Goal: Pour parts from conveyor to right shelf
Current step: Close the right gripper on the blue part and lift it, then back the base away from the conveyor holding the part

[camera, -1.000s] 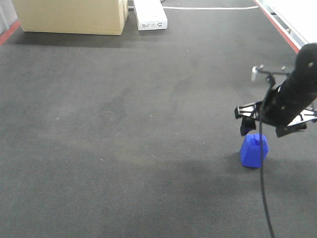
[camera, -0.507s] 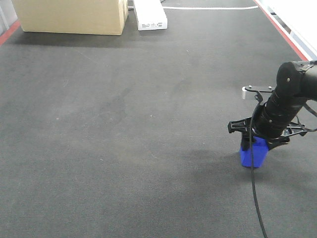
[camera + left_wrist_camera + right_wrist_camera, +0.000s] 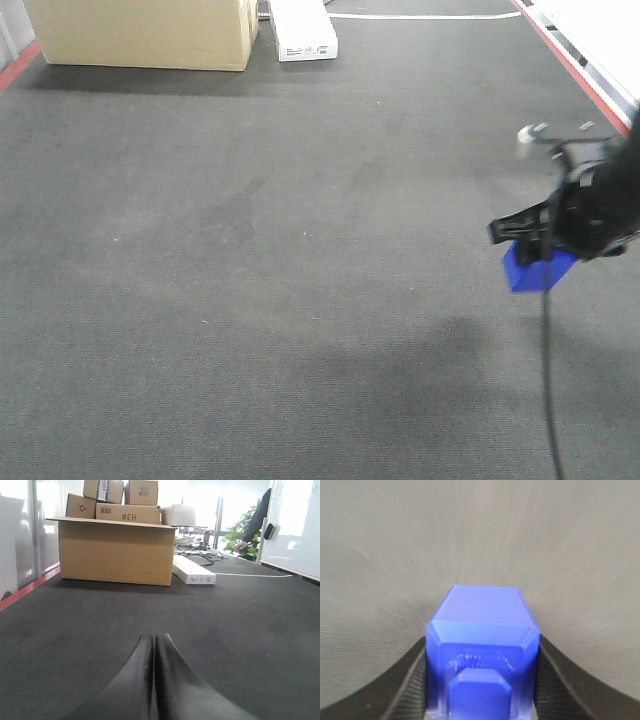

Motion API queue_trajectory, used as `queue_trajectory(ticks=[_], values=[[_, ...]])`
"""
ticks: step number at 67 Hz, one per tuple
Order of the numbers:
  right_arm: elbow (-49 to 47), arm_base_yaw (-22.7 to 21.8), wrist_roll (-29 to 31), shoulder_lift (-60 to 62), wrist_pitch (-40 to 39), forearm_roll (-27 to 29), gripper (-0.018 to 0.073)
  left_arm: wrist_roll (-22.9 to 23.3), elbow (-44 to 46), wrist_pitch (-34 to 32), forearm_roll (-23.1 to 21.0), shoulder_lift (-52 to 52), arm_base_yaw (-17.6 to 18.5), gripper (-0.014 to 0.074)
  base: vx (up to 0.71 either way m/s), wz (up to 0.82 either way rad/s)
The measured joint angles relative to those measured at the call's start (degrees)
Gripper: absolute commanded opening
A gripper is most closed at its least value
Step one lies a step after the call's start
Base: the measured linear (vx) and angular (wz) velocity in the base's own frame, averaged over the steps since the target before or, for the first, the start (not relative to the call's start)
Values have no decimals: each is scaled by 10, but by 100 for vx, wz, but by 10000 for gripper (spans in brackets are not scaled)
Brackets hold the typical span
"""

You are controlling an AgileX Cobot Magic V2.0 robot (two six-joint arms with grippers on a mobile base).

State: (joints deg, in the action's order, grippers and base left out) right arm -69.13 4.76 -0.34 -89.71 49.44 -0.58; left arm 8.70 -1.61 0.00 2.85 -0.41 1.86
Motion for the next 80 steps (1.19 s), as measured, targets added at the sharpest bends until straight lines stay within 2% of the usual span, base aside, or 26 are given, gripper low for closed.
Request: queue_trajectory(ticks=[16,48,58,69,80], values=[[129,0,36,204,-73,20,-4,0,0,0,0,0,0,-6,0,0],[322,0,43,568,-155,26,-4,0,0,0,0,0,0,-6,0,0],[387,0,62,668,-187,29,-4,0,0,0,0,0,0,-6,0,0],[473,0,81,787,-245,31,-4,0,0,0,0,0,0,-6,0,0],[537,0,82,851,-314,34,-4,0,0,0,0,0,0,-6,0,0]])
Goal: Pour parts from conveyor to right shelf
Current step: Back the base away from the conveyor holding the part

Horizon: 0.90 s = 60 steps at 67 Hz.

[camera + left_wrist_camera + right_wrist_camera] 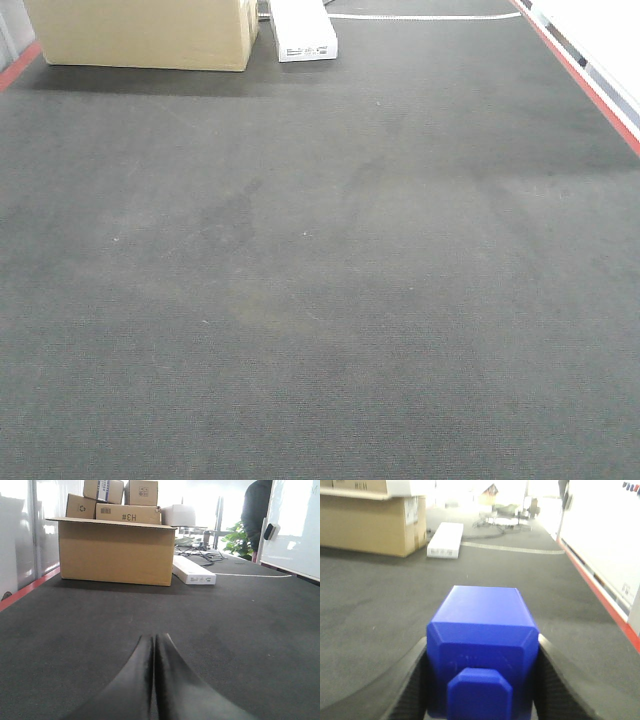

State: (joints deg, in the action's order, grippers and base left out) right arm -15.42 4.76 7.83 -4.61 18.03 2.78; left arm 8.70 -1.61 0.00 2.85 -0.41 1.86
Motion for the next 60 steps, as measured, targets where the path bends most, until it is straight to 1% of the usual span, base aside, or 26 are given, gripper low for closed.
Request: queue_trajectory(ticks=[6,17,60], values=[[23,0,0,6,-26,1,-4,0,0,0,0,0,0,-6,0,0],[27,0,0,6,-53,2,-4,0,0,0,0,0,0,-6,0,0],[27,0,0,6,-55,2,-4,0,0,0,0,0,0,-6,0,0]])
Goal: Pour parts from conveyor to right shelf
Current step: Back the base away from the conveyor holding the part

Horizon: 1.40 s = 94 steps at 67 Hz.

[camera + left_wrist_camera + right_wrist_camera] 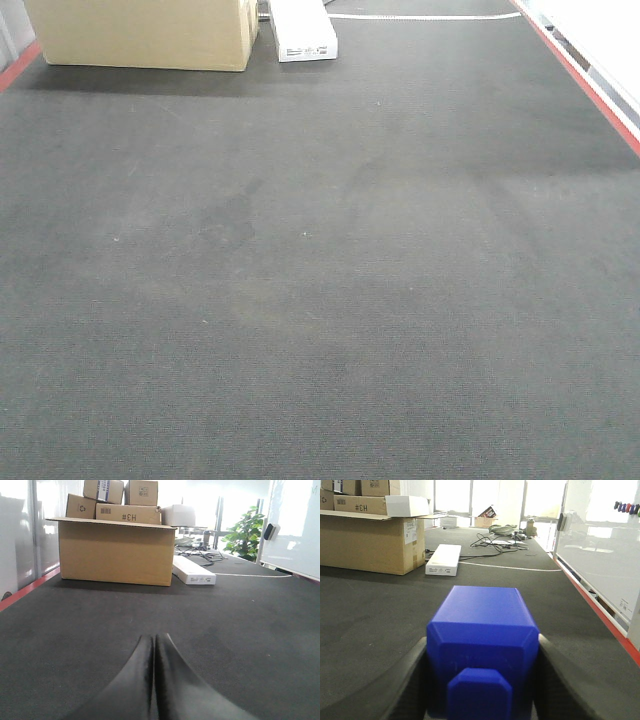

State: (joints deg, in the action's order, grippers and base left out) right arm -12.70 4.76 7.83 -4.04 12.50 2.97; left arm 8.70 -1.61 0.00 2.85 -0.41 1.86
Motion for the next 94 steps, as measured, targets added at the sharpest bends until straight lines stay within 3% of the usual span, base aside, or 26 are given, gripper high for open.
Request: queue_trajectory(ticks=[40,94], values=[[0,0,0,0,-1,1,-4,0,0,0,0,0,0,-6,-7,2],[0,0,0,2,-2,4,-4,0,0,0,0,-4,0,-6,-40,4]])
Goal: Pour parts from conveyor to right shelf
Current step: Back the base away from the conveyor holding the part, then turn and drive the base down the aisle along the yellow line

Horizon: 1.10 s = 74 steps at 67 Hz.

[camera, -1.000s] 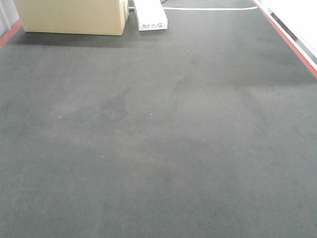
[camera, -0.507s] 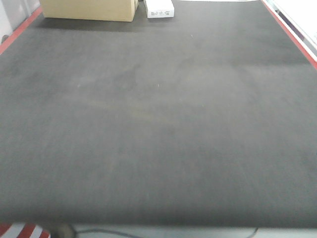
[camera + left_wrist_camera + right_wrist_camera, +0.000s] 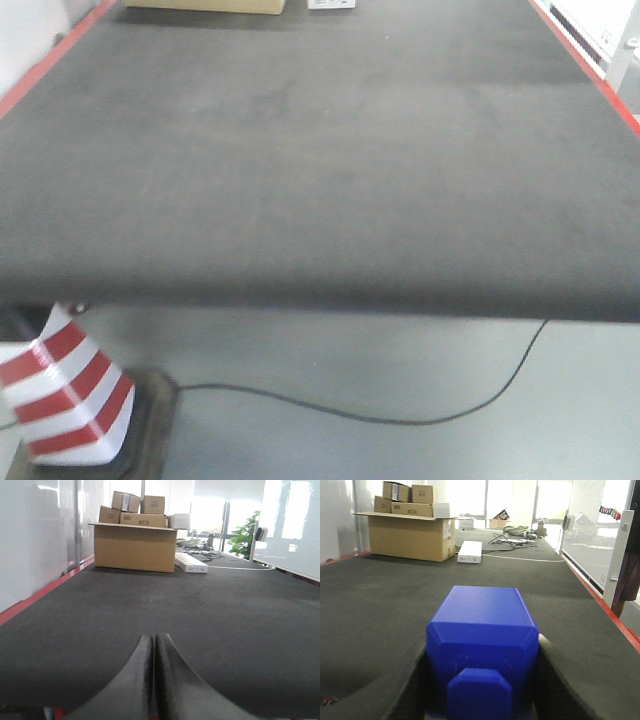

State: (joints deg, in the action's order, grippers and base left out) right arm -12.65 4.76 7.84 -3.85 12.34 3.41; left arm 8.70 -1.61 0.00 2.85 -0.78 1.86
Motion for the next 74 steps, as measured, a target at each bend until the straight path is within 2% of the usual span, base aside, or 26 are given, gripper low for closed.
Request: queue_trajectory(ticks=[45,58,74], values=[[0,0,0,0,1,2,-4,0,0,0,0,0,0,-6,-30,-4],[0,0,0,0,1,2,-4,0,0,0,0,0,0,-6,-16,-59],[0,0,0,0,0,2,-4,0,0,0,0,0,0,-6,-17,-96]])
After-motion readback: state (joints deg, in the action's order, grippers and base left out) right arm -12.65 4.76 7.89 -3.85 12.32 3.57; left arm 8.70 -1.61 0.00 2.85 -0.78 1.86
